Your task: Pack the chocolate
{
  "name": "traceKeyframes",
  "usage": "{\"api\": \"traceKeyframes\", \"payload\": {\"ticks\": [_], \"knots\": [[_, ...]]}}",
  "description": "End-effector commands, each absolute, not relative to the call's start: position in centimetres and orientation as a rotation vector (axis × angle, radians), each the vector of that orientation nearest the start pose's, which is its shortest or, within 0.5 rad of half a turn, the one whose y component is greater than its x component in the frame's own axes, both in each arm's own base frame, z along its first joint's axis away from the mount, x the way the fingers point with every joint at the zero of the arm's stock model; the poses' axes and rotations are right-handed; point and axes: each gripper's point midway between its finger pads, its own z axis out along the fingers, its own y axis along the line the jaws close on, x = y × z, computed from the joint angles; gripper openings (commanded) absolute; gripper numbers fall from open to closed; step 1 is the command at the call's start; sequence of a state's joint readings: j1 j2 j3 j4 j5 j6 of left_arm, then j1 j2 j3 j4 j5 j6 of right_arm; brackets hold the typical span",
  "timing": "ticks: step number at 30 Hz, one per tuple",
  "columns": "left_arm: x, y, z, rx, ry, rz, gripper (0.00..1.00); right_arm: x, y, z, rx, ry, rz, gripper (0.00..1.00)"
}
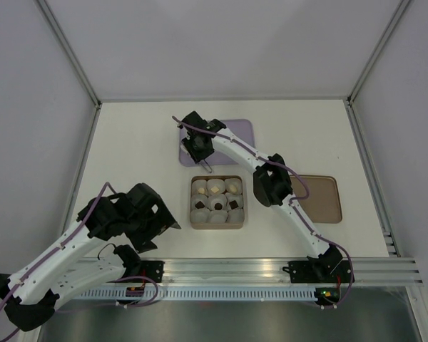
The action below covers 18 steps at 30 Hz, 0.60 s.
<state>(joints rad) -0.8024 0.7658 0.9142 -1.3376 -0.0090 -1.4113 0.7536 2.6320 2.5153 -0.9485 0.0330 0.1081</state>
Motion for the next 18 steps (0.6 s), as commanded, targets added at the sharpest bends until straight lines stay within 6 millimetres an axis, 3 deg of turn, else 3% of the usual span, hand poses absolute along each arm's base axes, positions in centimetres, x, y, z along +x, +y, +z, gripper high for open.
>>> {"api": "traceKeyframes", "payload": {"ticks": [1,6,12,13,15,18], "knots": [[6.6,-13.0,15.3,-0.956,2.821,-0.445,1.00,43.8,41.3,4.5,-0.806,2.471,0.293,0.46],[6.6,-13.0,15.3,-0.958,2.820,-0.448,1.00,44.2,40.9,4.8,-0.785,2.464,0.252,0.41],[6.8,-13.1,15.6,-0.960,2.813,-0.459,1.00,44.7,40.6,6.5,-0.743,2.433,0.234,0.34],[6.8,-13.2,15.8,-0.961,2.810,-0.468,1.00,45.2,40.7,8.0,-0.720,2.394,0.240,0.32],[6.9,-13.3,16.0,-0.960,2.805,-0.478,1.00,45.4,40.4,9.0,-0.704,2.372,0.229,0.28],[7.0,-13.4,16.6,-0.963,2.793,-0.494,1.00,45.9,40.1,13.8,-0.656,2.286,0.247,0.22]]}}
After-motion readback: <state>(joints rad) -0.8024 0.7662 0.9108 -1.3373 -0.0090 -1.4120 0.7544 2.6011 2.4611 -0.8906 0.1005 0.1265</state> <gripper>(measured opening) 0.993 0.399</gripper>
